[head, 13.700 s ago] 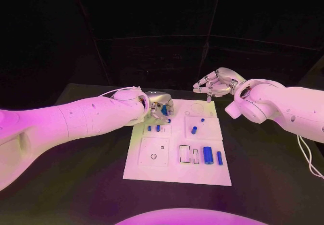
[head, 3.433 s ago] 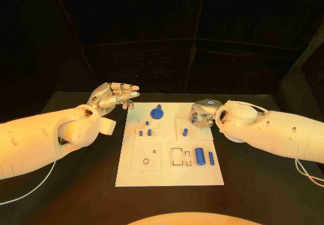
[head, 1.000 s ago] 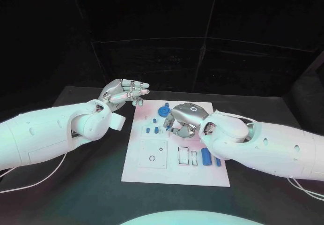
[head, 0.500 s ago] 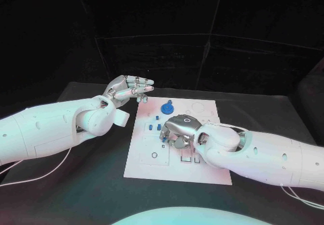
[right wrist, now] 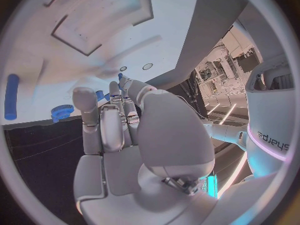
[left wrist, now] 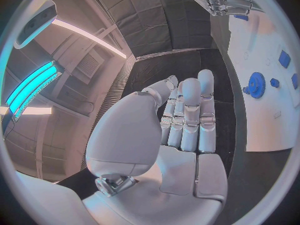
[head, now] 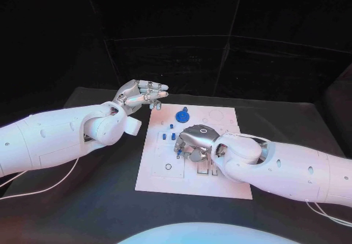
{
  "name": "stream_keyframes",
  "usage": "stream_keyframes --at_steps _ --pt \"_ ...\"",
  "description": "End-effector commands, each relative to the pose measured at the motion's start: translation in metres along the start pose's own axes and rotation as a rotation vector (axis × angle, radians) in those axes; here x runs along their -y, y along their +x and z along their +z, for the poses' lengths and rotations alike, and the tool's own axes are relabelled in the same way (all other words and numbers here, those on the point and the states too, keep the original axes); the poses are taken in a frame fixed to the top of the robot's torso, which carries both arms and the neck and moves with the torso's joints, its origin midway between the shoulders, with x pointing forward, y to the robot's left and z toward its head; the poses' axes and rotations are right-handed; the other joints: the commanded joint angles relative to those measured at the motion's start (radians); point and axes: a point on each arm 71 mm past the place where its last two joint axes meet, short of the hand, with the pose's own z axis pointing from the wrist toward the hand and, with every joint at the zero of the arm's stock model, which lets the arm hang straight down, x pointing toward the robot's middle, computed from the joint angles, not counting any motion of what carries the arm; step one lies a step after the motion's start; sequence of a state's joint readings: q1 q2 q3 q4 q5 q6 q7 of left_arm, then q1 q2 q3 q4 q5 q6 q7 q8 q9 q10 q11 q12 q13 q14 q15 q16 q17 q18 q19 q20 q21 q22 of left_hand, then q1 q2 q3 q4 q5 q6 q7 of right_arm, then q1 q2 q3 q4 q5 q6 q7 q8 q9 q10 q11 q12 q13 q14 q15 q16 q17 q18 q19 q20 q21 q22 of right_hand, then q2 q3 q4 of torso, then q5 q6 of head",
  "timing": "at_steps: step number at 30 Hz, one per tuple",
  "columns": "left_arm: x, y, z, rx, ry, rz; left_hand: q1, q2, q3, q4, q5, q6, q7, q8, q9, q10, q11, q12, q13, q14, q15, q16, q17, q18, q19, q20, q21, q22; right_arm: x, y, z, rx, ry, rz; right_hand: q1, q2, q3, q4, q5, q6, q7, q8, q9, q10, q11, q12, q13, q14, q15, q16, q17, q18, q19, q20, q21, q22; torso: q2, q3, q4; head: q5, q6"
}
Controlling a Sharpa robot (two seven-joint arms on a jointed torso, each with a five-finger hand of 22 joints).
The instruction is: Assemble the parts on the task board
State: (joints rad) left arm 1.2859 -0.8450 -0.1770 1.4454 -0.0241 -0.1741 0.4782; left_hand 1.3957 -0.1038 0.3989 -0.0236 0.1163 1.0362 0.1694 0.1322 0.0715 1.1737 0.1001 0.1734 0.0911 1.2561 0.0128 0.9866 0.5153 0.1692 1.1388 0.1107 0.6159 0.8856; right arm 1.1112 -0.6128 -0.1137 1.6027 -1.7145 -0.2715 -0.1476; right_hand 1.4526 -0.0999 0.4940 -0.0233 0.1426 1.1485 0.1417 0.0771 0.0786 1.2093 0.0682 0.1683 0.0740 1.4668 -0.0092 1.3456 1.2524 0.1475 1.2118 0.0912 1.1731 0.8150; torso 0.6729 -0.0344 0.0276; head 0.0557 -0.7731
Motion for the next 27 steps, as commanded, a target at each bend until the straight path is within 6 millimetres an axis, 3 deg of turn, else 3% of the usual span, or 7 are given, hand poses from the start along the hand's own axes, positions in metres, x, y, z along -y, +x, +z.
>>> stream_keyframes --at_steps 1,27 --pt "0.0010 0.0011 0.0006 -0.011 0.006 -0.009 -0.004 0.003 -0.002 -0.006 -0.003 -0.003 0.006 -0.006 -0.001 -0.006 -0.002 -0.003 -0.001 -0.009 -0.001 -0.004 -0.001 0.013 -0.006 0.002 -0.004 -0.001 -0.0019 0.0009 -0.0004 -0.021 -0.015 -0.009 -0.011 0.001 -0.002 -0.006 -0.002 0.005 0.002 0.004 0.001 0.004 0.002 0.000 0.000 0.051 -0.005 0.006 0.000 -0.009 0.003 -0.002 0.003 0.000 0.000 -0.0005 0.0011 0.001 -0.002" --pt "0.0004 -0.0004 0.0007 -0.010 0.002 -0.008 -0.006 0.003 -0.003 -0.006 -0.003 -0.003 0.006 -0.007 -0.001 -0.007 -0.002 -0.003 -0.001 -0.010 0.000 -0.005 -0.003 0.013 -0.006 0.003 -0.006 -0.002 -0.0045 0.0033 0.0008 -0.048 -0.017 -0.012 -0.012 0.001 -0.002 -0.006 -0.003 0.005 0.002 0.004 0.001 0.004 0.002 -0.001 0.000 0.051 -0.004 0.006 -0.001 -0.009 0.003 -0.002 0.003 -0.001 0.001 -0.0008 0.0004 0.006 -0.007"
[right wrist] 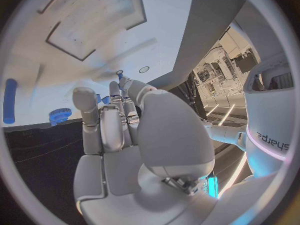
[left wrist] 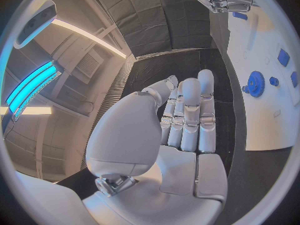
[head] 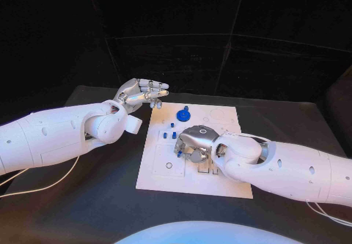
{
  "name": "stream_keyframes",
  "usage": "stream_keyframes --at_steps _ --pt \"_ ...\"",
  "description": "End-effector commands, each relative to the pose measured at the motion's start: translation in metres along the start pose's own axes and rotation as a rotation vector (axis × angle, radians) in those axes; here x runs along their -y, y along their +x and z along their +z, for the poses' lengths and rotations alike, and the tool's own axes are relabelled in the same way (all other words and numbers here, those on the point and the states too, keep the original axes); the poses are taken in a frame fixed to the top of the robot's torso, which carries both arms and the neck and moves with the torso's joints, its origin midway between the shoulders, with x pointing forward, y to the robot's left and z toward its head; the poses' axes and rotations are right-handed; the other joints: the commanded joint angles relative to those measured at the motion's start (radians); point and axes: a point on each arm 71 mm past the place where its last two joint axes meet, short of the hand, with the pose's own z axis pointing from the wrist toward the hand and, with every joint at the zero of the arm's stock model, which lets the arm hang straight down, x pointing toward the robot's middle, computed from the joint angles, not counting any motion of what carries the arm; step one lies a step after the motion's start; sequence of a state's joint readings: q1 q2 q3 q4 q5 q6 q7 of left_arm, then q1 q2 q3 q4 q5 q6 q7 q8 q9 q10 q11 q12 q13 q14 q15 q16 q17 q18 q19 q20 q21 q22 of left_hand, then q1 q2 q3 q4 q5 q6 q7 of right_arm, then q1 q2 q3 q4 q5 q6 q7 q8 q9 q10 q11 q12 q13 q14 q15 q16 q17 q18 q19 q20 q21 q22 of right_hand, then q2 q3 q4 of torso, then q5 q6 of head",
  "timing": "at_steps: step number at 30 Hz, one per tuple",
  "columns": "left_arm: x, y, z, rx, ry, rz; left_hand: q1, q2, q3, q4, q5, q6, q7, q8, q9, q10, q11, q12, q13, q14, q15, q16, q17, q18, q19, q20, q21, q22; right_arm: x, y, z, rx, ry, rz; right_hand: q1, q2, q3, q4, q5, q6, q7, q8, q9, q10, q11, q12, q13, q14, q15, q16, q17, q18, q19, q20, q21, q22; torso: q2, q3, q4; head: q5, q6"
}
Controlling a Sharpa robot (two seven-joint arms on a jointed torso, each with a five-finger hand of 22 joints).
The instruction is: Assemble the parts on the task board
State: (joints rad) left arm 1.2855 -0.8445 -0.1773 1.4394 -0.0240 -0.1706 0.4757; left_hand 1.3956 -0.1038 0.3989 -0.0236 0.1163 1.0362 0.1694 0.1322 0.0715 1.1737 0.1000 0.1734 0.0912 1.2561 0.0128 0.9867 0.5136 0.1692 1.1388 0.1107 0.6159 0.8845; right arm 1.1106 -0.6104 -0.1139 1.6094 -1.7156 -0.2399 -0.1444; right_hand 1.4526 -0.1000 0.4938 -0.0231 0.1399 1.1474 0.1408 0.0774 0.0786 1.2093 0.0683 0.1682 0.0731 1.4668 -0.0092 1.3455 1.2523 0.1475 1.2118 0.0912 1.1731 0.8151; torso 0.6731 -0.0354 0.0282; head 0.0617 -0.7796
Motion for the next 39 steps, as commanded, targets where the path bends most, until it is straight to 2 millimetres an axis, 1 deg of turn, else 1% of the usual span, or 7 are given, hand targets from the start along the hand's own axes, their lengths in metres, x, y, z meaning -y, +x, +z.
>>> stream_keyframes --at_steps 1,12,20,26,29,34,39 --pt "0.001 0.001 0.001 -0.012 0.005 -0.009 -0.006 0.003 -0.003 -0.006 -0.003 -0.003 0.006 -0.007 -0.001 -0.007 -0.002 -0.003 -0.002 -0.010 0.000 -0.005 -0.001 0.013 -0.006 0.003 -0.006 -0.001 0.000 0.001 0.001 -0.020 -0.003 -0.009 -0.013 0.001 -0.002 -0.006 0.000 0.006 0.003 0.003 0.001 0.004 0.002 -0.001 0.001 0.051 -0.004 0.006 0.000 -0.009 0.003 -0.002 0.003 0.000 0.001 0.0002 -0.0002 0.000 -0.001" --pt "0.001 0.001 0.000 -0.013 0.004 -0.010 -0.006 0.003 -0.003 -0.006 -0.003 -0.003 0.006 -0.007 -0.001 -0.007 -0.002 -0.003 -0.002 -0.010 0.000 -0.005 -0.001 0.013 -0.006 0.003 -0.006 -0.001 0.000 0.004 0.002 -0.039 0.008 -0.024 -0.013 0.001 -0.002 -0.006 -0.001 0.006 0.003 0.003 0.001 0.004 0.002 -0.001 0.001 0.051 -0.004 0.007 0.000 -0.009 0.003 -0.002 0.004 0.000 0.000 0.0001 0.0006 0.001 -0.005" --pt "0.001 0.001 0.000 -0.013 0.004 -0.010 -0.006 0.003 -0.003 -0.006 -0.003 -0.003 0.006 -0.007 -0.001 -0.007 -0.002 -0.003 -0.002 -0.010 0.000 -0.005 -0.001 0.013 -0.006 0.003 -0.006 -0.001 -0.001 0.006 0.005 -0.048 0.016 -0.038 -0.015 0.002 -0.002 -0.006 -0.002 0.006 0.003 0.002 0.001 0.003 0.002 -0.002 0.001 0.050 -0.004 0.006 -0.002 -0.009 0.001 -0.001 0.002 -0.004 0.000 0.0000 -0.0007 0.000 -0.005" --pt "0.001 0.001 0.000 -0.014 0.003 -0.010 -0.006 0.003 -0.003 -0.006 -0.003 -0.003 0.006 -0.007 -0.001 -0.007 -0.002 -0.003 -0.002 -0.010 0.000 -0.005 -0.001 0.013 -0.006 0.003 -0.006 -0.001 -0.002 0.014 0.005 -0.072 0.019 -0.045 -0.027 0.001 -0.004 -0.007 -0.008 -0.003 0.006 -0.005 -0.002 -0.006 0.005 -0.011 -0.002 0.049 -0.001 0.006 -0.004 -0.008 -0.004 0.001 0.000 -0.007 0.000 -0.0001 0.0001 -0.001 -0.005" --pt "0.001 0.001 0.000 -0.014 0.003 -0.011 -0.006 0.003 -0.003 -0.006 -0.003 -0.003 0.006 -0.007 -0.001 -0.007 -0.002 -0.003 -0.002 -0.010 0.000 -0.005 -0.001 0.013 -0.006 0.003 -0.006 -0.001 -0.002 0.016 0.005 -0.075 0.020 -0.046 -0.038 -0.003 -0.005 -0.005 -0.010 -0.021 0.013 -0.014 -0.007 -0.027 0.012 -0.025 -0.006 0.048 0.004 0.005 -0.007 -0.008 -0.009 0.004 -0.002 -0.011 0.000 -0.0004 0.0005 -0.001 -0.005" --pt "0.001 0.001 0.000 -0.014 0.002 -0.011 -0.006 0.003 -0.003 -0.006 -0.003 -0.003 0.006 -0.007 -0.001 -0.007 -0.002 -0.003 -0.002 -0.010 0.000 -0.005 -0.001 0.013 -0.006 0.003 -0.006 -0.001 -0.002 0.016 0.005 -0.062 0.020 -0.044 -0.058 -0.016 0.000 -0.003 -0.012 -0.070 0.032 -0.016 -0.013 -0.092 0.035 -0.064 -0.011 0.044 0.022 0.002 -0.017 -0.005 -0.022 0.019 -0.012 -0.029 -0.001 -0.0001 -0.0005 0.000 -0.006" --pt "0.001 0.001 0.000 -0.015 0.001 -0.011 -0.006 0.003 -0.003 -0.006 -0.003 -0.003 0.006 -0.007 -0.001 -0.007 -0.002 -0.003 -0.002 -0.010 0.000 -0.005 -0.001 0.013 -0.006 0.003 -0.006 -0.001 -0.002 0.015 0.003 -0.036 0.016 -0.039 -0.065 -0.022 0.003 -0.004 -0.013 -0.079 0.037 -0.014 -0.012 -0.119 0.044 -0.077 -0.011 0.041 0.029 -0.003 -0.027 -0.002 -0.032 0.027 -0.021 -0.044 0.000 0.0003 -0.0003 -0.001 -0.005"
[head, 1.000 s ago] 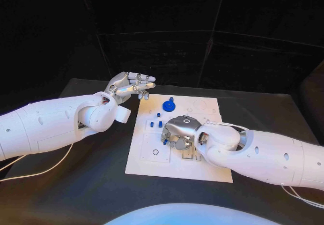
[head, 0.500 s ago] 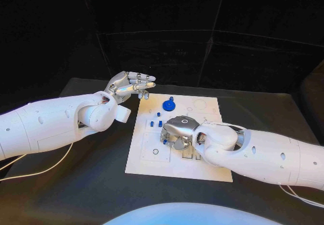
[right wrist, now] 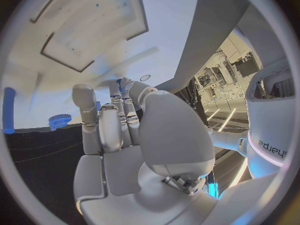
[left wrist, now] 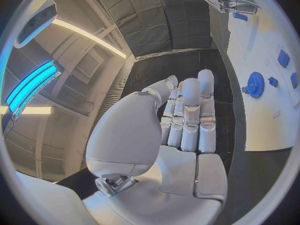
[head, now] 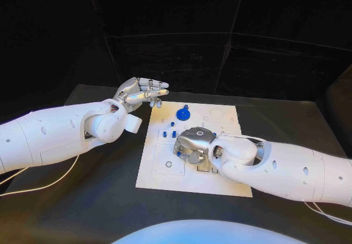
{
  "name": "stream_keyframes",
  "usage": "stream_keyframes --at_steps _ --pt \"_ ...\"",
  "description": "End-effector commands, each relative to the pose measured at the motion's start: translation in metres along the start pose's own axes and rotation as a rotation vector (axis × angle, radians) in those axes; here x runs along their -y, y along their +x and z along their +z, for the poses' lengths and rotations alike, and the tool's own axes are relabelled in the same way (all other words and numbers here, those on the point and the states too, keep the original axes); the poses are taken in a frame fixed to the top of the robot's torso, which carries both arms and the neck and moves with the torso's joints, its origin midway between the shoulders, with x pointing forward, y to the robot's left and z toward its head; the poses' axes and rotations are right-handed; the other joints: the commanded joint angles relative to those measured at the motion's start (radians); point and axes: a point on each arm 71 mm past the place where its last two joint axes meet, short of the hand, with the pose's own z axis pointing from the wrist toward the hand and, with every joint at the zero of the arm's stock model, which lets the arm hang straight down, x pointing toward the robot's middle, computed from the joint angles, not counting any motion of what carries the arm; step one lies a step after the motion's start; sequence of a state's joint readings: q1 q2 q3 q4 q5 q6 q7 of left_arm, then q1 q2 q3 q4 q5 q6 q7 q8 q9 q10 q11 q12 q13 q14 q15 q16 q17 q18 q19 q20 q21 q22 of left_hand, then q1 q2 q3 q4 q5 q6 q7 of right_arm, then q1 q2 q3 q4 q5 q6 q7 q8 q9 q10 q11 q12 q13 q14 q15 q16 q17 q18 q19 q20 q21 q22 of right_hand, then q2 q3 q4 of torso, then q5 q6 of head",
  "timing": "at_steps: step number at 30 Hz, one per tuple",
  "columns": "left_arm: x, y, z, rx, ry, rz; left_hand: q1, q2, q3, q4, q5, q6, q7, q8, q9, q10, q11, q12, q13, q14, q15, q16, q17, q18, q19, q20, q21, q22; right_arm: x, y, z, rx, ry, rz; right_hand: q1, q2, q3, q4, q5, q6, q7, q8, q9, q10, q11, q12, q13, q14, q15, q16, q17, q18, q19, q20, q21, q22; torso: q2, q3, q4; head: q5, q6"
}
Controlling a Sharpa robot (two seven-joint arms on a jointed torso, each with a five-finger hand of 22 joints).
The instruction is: Assemble the parts on the task board
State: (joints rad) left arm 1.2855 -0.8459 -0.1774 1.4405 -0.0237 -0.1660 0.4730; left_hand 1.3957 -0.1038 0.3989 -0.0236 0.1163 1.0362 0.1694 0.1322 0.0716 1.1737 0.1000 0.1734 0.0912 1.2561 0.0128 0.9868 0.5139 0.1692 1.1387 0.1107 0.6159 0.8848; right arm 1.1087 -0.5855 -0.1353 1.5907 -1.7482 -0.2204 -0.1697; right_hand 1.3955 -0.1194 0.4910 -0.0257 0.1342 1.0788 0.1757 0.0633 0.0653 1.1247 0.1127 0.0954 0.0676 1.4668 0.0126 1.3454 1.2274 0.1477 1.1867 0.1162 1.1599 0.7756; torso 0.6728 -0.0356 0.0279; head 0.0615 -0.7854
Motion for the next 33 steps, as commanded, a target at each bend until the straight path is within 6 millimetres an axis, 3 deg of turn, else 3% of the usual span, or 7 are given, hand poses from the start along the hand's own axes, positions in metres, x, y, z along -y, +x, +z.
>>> stream_keyframes --at_steps 1,9,20,26,33 --pt "0.001 0.001 0.000 -0.011 0.004 -0.009 -0.006 0.003 -0.003 -0.006 -0.003 -0.003 0.006 -0.007 -0.002 -0.007 -0.002 -0.003 -0.002 -0.010 0.000 -0.005 -0.001 0.013 -0.006 0.003 -0.006 -0.001 0.001 0.004 -0.002 0.007 0.008 -0.001 -0.009 -0.005 0.006 -0.002 -0.007 -0.013 0.003 -0.001 0.001 -0.039 0.001 -0.006 -0.005 0.040 0.008 -0.004 -0.004 -0.001 -0.009 0.003 -0.009 -0.007 0.000 0.0008 -0.0002 -0.001 0.001" --pt "0.001 0.000 -0.001 -0.012 0.002 -0.010 -0.007 0.003 -0.004 -0.006 -0.003 -0.004 0.007 -0.007 -0.002 -0.008 -0.002 -0.003 -0.002 -0.011 0.000 -0.008 -0.005 0.013 -0.007 0.003 -0.007 -0.002 0.004 -0.002 -0.010 0.078 0.004 0.020 -0.014 -0.014 0.008 -0.006 -0.007 -0.044 0.006 -0.003 -0.001 -0.065 0.007 -0.011 -0.005 0.038 0.014 -0.006 -0.010 0.001 -0.017 0.010 -0.016 -0.018 0.000 0.0010 -0.0003 -0.001 0.004" --pt "0.001 -0.002 -0.001 -0.009 0.000 -0.008 -0.007 0.003 -0.004 -0.006 -0.003 -0.004 0.007 -0.007 -0.002 -0.008 -0.002 -0.003 -0.002 -0.011 0.000 -0.008 -0.005 0.013 -0.007 0.003 -0.007 -0.002 0.012 -0.019 -0.038 0.207 -0.003 0.090 -0.032 -0.038 -0.014 -0.004 -0.004 -0.081 0.002 -0.003 -0.001 -0.083 0.006 -0.003 -0.003 0.035 0.015 -0.008 -0.017 0.003 -0.022 0.013 -0.023 -0.028 -0.002 0.0004 -0.0004 -0.008 0.013" --pt "0.000 -0.002 -0.001 -0.011 -0.002 -0.009 -0.007 0.003 -0.004 -0.006 -0.003 -0.004 0.007 -0.007 -0.002 -0.008 -0.002 -0.003 -0.002 -0.011 0.000 -0.008 -0.005 0.013 -0.007 0.003 -0.007 -0.002 0.030 -0.040 -0.051 0.237 0.060 0.110 -0.032 -0.040 -0.024 -0.004 0.000 -0.108 -0.001 -0.004 -0.002 -0.090 0.004 0.004 -0.003 0.034 0.014 -0.009 -0.021 0.004 -0.022 0.012 -0.026 -0.031 -0.002 0.0001 -0.0007 -0.015 0.020" --pt "0.000 -0.001 -0.001 -0.015 -0.003 -0.011 -0.007 0.003 -0.004 -0.007 -0.003 -0.005 0.007 -0.007 -0.002 -0.009 -0.001 -0.003 -0.002 -0.012 0.000 -0.009 -0.007 0.013 -0.007 0.004 -0.008 -0.003 0.064 -0.057 -0.072 0.178 0.195 0.082 -0.035 -0.042 -0.031 -0.002 -0.002 -0.114 -0.004 -0.002 0.000 -0.095 0.003 0.006 -0.003 0.033 0.013 -0.010 -0.024 0.004 -0.021 0.011 -0.027 -0.031 -0.002 -0.0012 -0.0014 -0.027 0.034"
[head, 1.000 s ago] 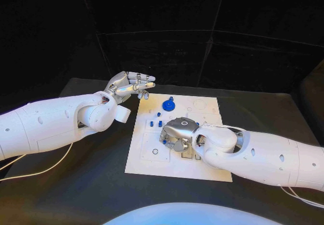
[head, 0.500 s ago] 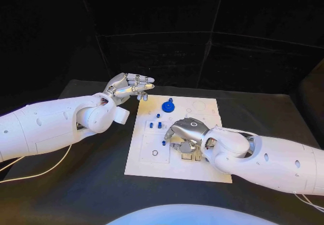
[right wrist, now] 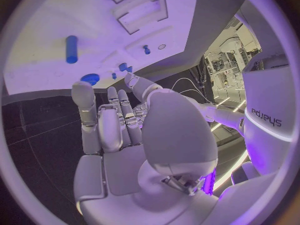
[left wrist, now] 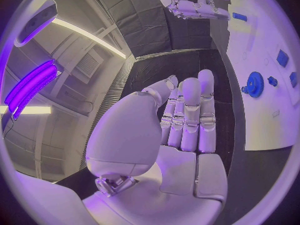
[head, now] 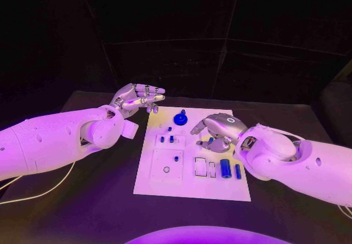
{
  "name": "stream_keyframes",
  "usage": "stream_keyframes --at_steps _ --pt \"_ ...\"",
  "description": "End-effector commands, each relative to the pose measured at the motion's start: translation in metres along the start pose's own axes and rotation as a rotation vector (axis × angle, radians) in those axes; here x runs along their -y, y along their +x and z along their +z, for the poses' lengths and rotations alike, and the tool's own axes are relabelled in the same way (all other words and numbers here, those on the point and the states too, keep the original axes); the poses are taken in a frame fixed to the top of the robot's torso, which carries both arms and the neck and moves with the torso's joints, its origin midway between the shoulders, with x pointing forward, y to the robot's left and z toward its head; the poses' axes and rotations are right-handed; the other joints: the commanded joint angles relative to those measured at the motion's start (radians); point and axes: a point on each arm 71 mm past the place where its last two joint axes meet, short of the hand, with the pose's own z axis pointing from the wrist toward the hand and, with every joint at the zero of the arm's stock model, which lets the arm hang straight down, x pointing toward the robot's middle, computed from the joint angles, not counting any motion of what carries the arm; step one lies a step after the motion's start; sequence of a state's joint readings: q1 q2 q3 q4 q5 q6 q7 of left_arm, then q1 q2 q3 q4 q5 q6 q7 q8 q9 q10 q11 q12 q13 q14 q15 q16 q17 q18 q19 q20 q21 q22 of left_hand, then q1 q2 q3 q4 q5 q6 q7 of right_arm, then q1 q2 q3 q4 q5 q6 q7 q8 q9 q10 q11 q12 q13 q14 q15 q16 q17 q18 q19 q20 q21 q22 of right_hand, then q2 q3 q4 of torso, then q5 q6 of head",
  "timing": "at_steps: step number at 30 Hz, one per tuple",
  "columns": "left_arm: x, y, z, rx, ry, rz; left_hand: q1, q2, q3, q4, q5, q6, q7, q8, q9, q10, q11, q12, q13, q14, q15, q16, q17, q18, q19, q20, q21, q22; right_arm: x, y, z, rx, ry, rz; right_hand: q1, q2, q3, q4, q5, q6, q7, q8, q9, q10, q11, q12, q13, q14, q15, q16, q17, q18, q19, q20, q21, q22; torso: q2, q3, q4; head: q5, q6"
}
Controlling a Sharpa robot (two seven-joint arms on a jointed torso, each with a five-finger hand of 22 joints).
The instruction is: Assemble the parts on the task board
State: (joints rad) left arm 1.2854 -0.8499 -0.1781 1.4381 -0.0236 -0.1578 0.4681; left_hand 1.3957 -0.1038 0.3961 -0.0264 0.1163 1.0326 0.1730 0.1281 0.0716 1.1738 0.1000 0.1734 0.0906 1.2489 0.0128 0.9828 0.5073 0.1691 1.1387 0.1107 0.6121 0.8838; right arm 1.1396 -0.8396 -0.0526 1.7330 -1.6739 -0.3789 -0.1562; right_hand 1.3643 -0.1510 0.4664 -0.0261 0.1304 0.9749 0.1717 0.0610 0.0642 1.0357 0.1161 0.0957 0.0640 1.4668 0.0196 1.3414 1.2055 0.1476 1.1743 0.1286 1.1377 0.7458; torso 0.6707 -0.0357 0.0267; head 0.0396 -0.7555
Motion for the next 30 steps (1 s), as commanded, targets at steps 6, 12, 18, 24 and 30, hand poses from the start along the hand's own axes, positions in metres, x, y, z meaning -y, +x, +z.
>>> stream_keyframes --at_steps 6,12,18,24,30 --pt "0.001 0.002 0.001 -0.016 0.002 -0.011 -0.007 0.003 -0.002 -0.004 -0.003 -0.001 0.003 -0.003 -0.002 -0.009 -0.001 -0.003 -0.001 -0.005 0.000 -0.005 -0.001 0.013 -0.007 0.004 -0.004 -0.002 0.030 -0.006 -0.011 -0.105 0.153 -0.028 -0.009 -0.013 -0.028 0.008 -0.018 -0.013 -0.006 0.002 0.003 -0.015 -0.004 0.014 0.001 0.032 0.003 -0.008 -0.008 0.004 -0.010 -0.003 -0.010 -0.008 0.003 -0.0005 0.0022 -0.013 0.010" --pt "0.000 0.003 0.001 -0.018 0.002 -0.011 -0.007 0.003 -0.002 -0.004 -0.003 -0.001 0.003 -0.003 -0.002 -0.009 -0.001 -0.003 -0.001 -0.005 0.000 -0.005 -0.001 0.013 -0.007 0.004 -0.004 -0.002 0.038 -0.003 -0.011 -0.152 0.184 -0.053 -0.008 -0.014 -0.040 0.011 -0.027 -0.016 -0.012 0.002 0.003 -0.021 -0.006 0.018 0.001 0.031 0.002 -0.011 -0.012 0.005 -0.011 -0.004 -0.014 -0.012 0.003 -0.0001 0.0013 -0.017 0.009" --pt "0.000 0.003 0.001 -0.019 0.002 -0.012 -0.007 0.003 -0.002 -0.004 -0.003 -0.001 0.003 -0.003 -0.002 -0.009 -0.001 -0.003 -0.001 -0.005 0.000 -0.005 -0.001 0.013 -0.007 0.004 -0.004 -0.002 0.041 0.001 -0.007 -0.192 0.196 -0.073 -0.007 -0.014 -0.042 0.012 -0.028 -0.016 -0.014 0.002 0.003 -0.022 -0.006 0.018 0.001 0.031 0.002 -0.012 -0.014 0.005 -0.011 -0.004 -0.015 -0.013 0.003 0.0001 0.0021 -0.017 0.005" --pt "0.000 0.003 0.001 -0.019 0.002 -0.012 -0.008 0.003 -0.002 -0.004 -0.003 -0.001 0.003 -0.003 -0.002 -0.009 -0.001 -0.002 -0.001 -0.005 0.001 -0.005 -0.001 0.013 -0.007 0.004 -0.005 -0.002 0.040 0.006 0.000 -0.201 0.191 -0.079 -0.003 -0.008 -0.043 0.013 -0.027 -0.017 -0.014 0.002 0.003 -0.022 -0.006 0.021 0.001 0.031 0.002 -0.013 -0.016 0.005 -0.010 -0.005 -0.016 -0.013 0.004 0.0010 0.0025 -0.014 0.005" --pt "0.000 0.002 0.001 -0.019 0.001 -0.012 -0.008 0.003 -0.002 -0.004 -0.003 -0.001 0.003 -0.003 -0.002 -0.009 -0.001 -0.002 -0.001 -0.005 0.001 -0.005 -0.001 0.013 -0.007 0.004 -0.005 -0.002 0.041 0.008 0.006 -0.208 0.187 -0.081 0.004 0.001 -0.042 0.014 -0.025 -0.017 -0.013 0.003 0.003 -0.013 -0.008 0.032 0.002 0.031 0.000 -0.013 -0.018 0.004 -0.008 -0.006 -0.016 -0.012 0.003 0.0010 0.0022 -0.013 0.004"
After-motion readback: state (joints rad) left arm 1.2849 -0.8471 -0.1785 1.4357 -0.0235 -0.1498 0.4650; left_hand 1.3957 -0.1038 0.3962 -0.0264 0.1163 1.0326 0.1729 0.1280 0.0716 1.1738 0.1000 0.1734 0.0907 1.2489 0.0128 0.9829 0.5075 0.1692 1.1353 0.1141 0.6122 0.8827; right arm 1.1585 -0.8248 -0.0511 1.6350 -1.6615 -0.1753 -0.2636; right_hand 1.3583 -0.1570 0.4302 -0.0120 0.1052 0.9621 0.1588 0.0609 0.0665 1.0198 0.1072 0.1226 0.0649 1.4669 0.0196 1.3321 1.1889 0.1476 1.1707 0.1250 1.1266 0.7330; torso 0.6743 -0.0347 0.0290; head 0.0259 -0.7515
